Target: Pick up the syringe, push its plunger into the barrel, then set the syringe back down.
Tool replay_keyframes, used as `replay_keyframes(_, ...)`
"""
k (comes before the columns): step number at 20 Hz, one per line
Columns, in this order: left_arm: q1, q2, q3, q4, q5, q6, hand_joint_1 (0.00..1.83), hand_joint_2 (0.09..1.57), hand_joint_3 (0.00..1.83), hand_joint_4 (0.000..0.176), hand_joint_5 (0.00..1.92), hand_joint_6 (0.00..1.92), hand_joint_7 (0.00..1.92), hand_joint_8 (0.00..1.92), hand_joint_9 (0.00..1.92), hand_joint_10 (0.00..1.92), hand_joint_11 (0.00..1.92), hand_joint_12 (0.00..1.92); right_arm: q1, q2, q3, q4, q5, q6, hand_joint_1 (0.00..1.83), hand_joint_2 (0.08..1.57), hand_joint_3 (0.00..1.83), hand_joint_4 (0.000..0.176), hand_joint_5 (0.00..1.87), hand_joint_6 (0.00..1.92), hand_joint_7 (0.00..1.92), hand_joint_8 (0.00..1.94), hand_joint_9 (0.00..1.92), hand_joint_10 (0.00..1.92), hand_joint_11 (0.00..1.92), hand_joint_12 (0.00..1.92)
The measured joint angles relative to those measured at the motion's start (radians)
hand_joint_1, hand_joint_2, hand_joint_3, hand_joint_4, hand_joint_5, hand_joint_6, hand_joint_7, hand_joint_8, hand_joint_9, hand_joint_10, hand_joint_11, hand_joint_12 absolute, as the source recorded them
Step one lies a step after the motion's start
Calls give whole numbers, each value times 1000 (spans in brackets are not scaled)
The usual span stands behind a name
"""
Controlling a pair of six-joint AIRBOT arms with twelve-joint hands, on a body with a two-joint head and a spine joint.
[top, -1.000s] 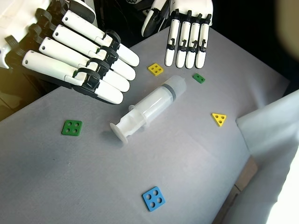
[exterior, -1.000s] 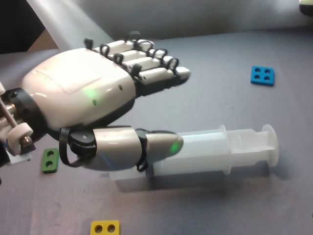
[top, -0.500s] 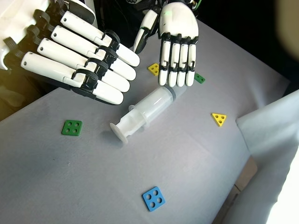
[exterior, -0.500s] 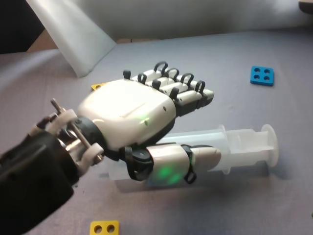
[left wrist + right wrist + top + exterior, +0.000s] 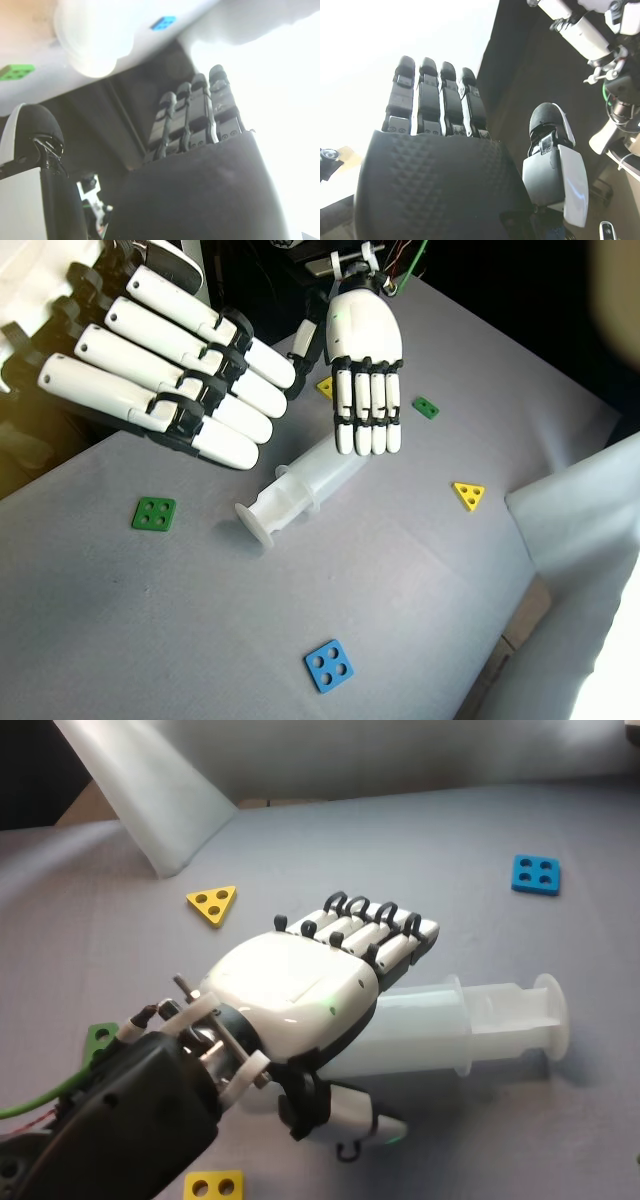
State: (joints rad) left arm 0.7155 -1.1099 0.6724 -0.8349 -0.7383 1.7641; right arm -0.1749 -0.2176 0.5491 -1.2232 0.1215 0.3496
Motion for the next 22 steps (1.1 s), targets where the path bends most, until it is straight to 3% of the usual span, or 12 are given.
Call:
replay_keyframes(4, 0, -25, 18, -108, -21, 100, 1261, 922, 8, 0, 56, 0, 37, 2, 38, 5, 90, 51, -1, 0, -26, 8, -83, 2, 0, 1209, 0, 0, 156, 1, 133, 0, 104, 0, 0, 140)
replay_keyframes(9, -19, -90, 72, -163, -3, 175, 1315, 906, 3, 0, 106, 4, 100, 6, 93, 0, 114, 84, -8, 5, -31, 19, -204, 184, 0, 1220, 2, 0, 167, 2, 146, 1, 111, 3, 0, 152)
replay_keyframes(17, -27, -153, 156, -219, 4, 200, 1222, 919, 3, 0, 136, 5, 126, 5, 113, 3, 115, 104, -12, 6, -32, 24, -247, 365, 0, 1215, 0, 0, 174, 0, 143, 0, 89, 0, 0, 75)
replay_keyframes(22, -21, -179, 169, -248, 5, 220, 1239, 917, 0, 0, 165, 12, 147, 10, 130, 9, 131, 118, -18, 10, -32, 26, -253, 477, 0, 1219, 2, 0, 188, 7, 146, 3, 86, 1, 0, 91)
